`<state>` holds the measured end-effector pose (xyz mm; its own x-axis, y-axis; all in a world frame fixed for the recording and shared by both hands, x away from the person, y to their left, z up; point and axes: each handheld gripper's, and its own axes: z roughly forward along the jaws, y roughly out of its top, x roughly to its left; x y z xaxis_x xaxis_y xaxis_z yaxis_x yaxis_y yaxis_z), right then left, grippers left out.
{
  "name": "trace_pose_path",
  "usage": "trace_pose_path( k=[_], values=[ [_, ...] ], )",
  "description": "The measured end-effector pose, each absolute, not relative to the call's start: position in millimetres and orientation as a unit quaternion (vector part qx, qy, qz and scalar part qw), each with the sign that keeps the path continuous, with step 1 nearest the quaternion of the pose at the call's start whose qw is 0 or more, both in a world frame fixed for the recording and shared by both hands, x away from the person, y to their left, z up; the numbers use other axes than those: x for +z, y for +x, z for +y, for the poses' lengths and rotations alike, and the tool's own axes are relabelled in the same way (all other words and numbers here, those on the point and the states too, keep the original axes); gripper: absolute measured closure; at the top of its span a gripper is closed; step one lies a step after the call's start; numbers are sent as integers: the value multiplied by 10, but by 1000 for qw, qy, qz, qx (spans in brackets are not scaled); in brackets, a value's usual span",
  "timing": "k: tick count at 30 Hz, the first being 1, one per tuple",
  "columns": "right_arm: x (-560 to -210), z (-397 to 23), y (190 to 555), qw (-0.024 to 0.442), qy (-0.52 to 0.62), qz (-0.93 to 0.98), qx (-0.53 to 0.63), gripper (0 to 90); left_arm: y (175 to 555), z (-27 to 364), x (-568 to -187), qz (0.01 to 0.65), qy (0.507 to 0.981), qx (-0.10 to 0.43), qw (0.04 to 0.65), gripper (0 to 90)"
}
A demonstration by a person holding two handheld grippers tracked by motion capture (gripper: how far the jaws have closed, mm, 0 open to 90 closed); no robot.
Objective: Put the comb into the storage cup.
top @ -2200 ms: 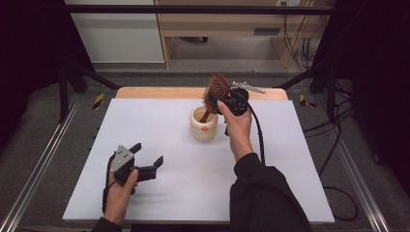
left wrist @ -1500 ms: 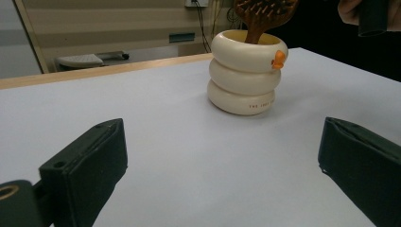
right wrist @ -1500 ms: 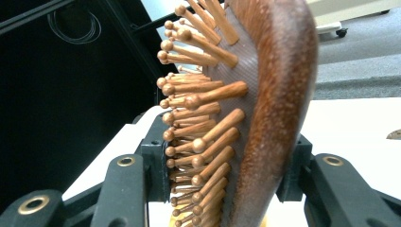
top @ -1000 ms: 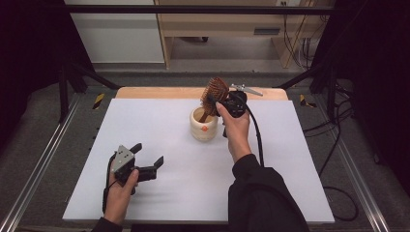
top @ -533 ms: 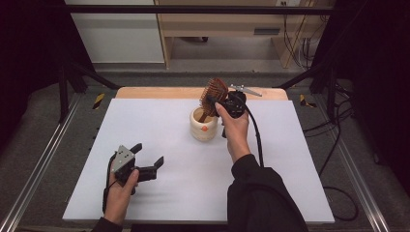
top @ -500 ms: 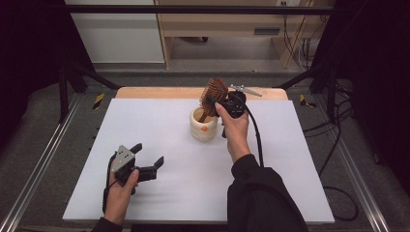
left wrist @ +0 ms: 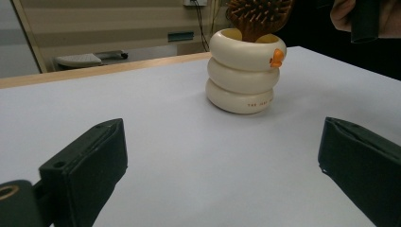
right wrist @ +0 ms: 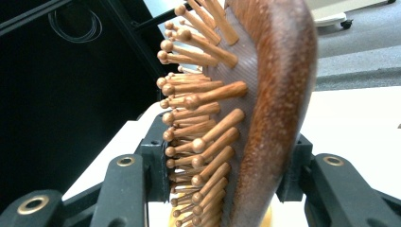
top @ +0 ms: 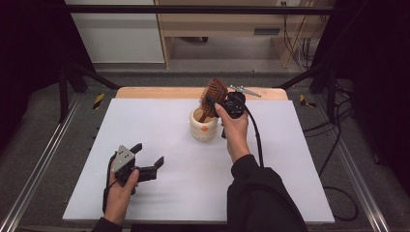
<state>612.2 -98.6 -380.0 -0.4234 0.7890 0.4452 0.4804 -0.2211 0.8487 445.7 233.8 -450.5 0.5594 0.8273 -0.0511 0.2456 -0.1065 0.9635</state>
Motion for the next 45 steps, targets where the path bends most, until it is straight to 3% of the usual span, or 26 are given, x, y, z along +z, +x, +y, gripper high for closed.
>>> trace_pose_path(
  k=[45],
  values=[
    [-3884,-1121,6159,112,539,598,582,441,4456,2314,-4515,385,697,263,545,23]
  ],
)
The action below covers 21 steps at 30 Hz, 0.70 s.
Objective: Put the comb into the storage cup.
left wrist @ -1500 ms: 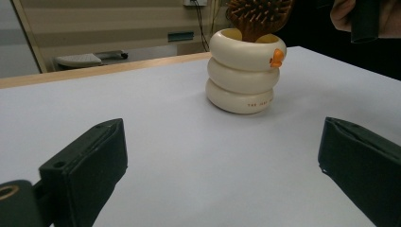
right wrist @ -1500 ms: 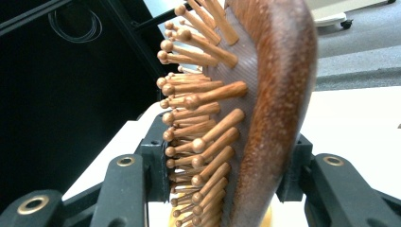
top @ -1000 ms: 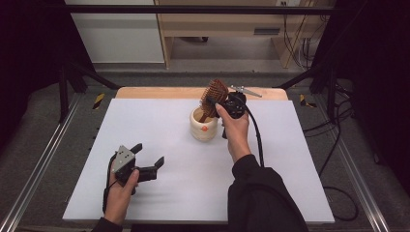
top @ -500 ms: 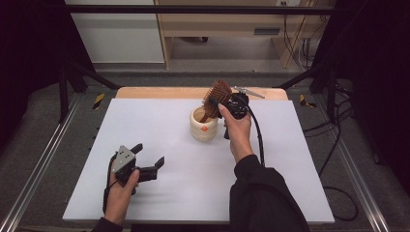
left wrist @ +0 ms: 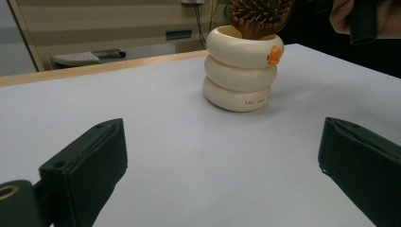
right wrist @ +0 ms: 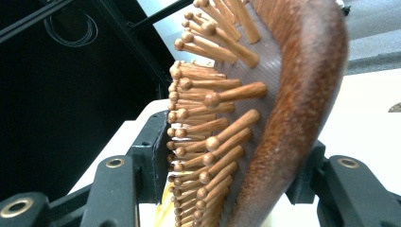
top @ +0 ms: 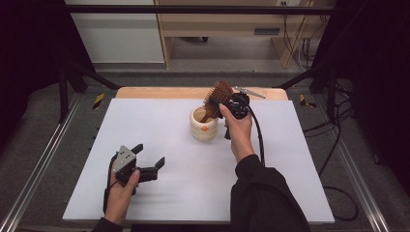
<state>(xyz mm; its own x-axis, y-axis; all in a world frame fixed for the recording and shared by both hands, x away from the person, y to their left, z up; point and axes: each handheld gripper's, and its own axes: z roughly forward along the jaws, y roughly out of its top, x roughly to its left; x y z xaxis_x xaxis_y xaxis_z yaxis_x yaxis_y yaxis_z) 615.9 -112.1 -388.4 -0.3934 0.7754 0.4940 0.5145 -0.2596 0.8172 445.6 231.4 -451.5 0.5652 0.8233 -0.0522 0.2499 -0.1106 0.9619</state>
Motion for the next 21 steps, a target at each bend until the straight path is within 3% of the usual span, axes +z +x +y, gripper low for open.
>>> trace_pose_path(
  k=[21],
  values=[
    [-3776,-1159,6104,133,528,605,581,307,4451,2306,-4516,383,699,263,543,23]
  ],
)
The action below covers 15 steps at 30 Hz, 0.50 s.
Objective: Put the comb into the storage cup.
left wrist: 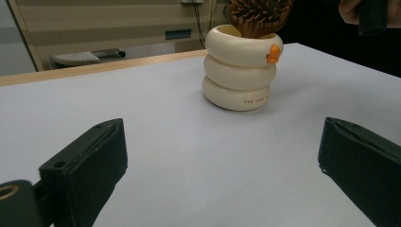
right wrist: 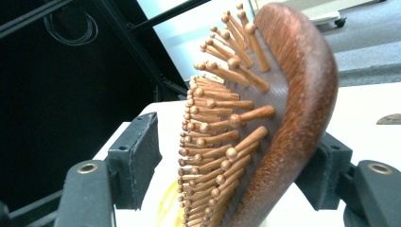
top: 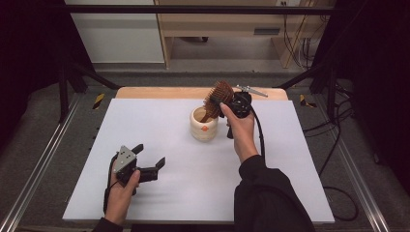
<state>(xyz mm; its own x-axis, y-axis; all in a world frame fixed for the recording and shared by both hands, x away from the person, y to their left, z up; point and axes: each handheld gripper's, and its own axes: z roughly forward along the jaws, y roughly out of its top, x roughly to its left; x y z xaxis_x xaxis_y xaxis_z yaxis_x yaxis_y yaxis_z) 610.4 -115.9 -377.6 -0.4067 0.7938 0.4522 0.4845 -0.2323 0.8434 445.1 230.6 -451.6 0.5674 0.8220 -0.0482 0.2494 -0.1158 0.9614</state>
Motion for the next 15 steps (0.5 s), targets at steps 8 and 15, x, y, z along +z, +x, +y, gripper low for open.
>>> trace_pose_path(
  k=[8,15],
  values=[
    [-3714,-1189,6075,154,524,610,573,257,4453,2311,-4516,384,698,264,543,23],
    [-3659,-1210,6043,173,520,617,565,197,4452,2312,-4514,384,698,264,544,23]
  ],
)
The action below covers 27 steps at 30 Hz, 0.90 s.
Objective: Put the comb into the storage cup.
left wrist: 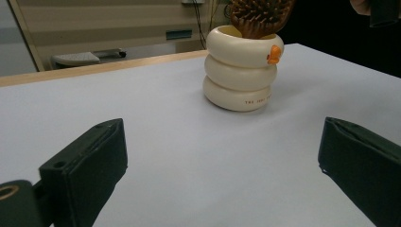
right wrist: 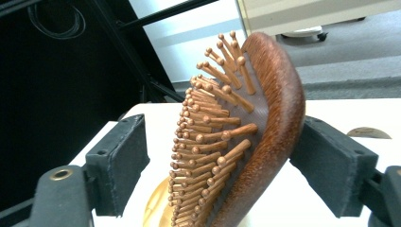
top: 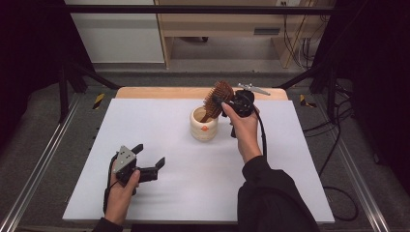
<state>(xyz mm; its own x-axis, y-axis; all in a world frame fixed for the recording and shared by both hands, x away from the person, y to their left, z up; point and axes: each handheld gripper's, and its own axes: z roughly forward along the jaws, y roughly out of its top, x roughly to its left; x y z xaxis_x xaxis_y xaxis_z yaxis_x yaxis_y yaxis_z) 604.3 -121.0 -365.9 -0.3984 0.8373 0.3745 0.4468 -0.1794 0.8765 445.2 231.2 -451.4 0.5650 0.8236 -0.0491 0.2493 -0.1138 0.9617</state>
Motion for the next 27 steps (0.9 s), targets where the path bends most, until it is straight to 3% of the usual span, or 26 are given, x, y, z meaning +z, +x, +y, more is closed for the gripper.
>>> trace_pose_path(
  k=[27],
  values=[
    [-3454,-1323,5896,228,488,631,558,96,4457,2326,-4513,386,696,265,544,23]
  ],
)
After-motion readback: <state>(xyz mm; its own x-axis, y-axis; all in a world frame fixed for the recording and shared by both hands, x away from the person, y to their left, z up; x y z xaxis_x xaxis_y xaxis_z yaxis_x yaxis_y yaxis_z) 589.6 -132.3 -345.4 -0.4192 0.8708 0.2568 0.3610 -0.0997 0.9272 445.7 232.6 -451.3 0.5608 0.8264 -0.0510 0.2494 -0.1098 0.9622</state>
